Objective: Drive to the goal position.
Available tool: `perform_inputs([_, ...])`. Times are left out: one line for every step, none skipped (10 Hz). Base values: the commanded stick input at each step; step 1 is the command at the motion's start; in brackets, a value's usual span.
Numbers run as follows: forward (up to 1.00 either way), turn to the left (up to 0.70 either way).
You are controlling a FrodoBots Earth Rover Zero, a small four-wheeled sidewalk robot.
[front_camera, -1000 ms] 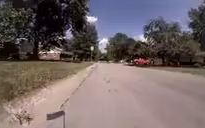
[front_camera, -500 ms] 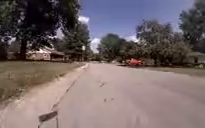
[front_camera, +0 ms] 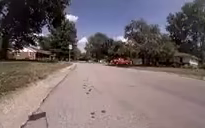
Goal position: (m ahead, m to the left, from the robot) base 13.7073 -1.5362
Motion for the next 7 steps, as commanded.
perform_inputs([1.0, 0.0])
perform_inputs([1.0, 0.0])
perform_inputs([1.0, 0.0])
perform_inputs([1.0, 0.0])
perform_inputs([1.0, 0.0])
perform_inputs([1.0, 0.0])
perform_inputs([1.0, 0.0])
